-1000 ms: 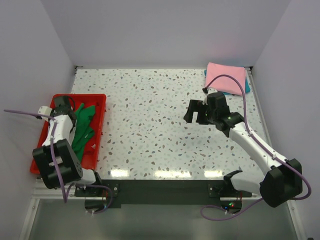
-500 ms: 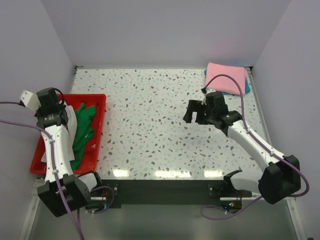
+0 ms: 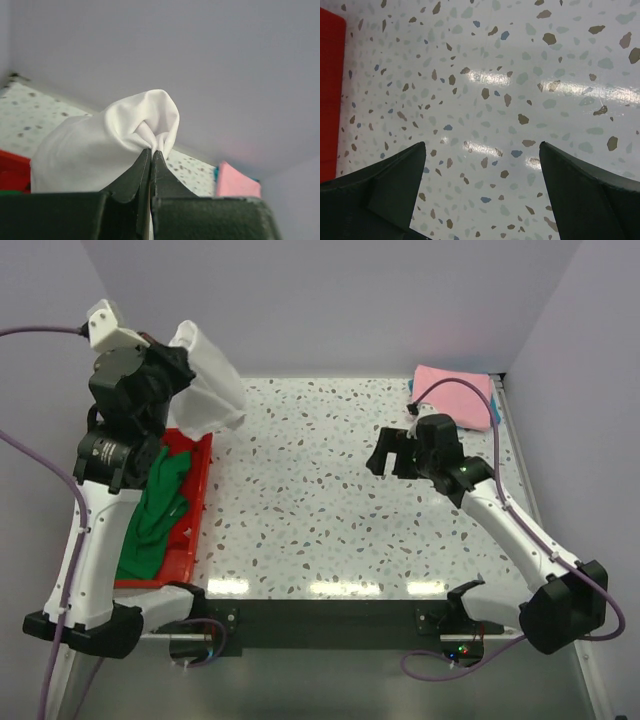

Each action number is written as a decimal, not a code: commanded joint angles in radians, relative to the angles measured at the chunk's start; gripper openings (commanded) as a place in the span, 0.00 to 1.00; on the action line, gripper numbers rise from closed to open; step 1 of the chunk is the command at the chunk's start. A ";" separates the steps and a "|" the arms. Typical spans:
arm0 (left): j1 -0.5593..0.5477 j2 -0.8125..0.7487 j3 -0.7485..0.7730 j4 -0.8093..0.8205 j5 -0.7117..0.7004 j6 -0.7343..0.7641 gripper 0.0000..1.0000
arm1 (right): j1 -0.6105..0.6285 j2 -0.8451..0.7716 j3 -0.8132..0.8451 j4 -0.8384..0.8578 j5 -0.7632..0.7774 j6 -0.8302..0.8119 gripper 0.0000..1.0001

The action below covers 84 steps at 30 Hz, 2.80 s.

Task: Fold and stack the t-shirts
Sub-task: Move the tshirt to the center of the board, then flatten the tshirt out

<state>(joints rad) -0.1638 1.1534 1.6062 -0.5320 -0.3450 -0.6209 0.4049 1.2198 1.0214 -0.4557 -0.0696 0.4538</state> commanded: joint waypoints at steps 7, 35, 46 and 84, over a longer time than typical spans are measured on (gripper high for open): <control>-0.523 0.158 0.216 0.027 -0.226 0.070 0.00 | -0.001 -0.097 0.065 0.009 0.067 0.006 0.99; -0.473 0.080 -0.891 0.288 0.372 -0.111 0.31 | 0.354 -0.088 -0.375 0.163 0.240 0.106 0.79; -0.594 -0.069 -1.097 0.303 0.431 -0.145 0.60 | 0.457 -0.083 -0.411 0.163 0.280 0.020 0.77; -0.654 0.063 -0.976 0.215 0.196 -0.177 0.00 | 0.486 0.033 -0.451 0.233 0.288 0.091 0.51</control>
<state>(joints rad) -0.8204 1.2831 0.5598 -0.2466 -0.0647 -0.7822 0.8856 1.2232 0.5274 -0.2710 0.1787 0.4938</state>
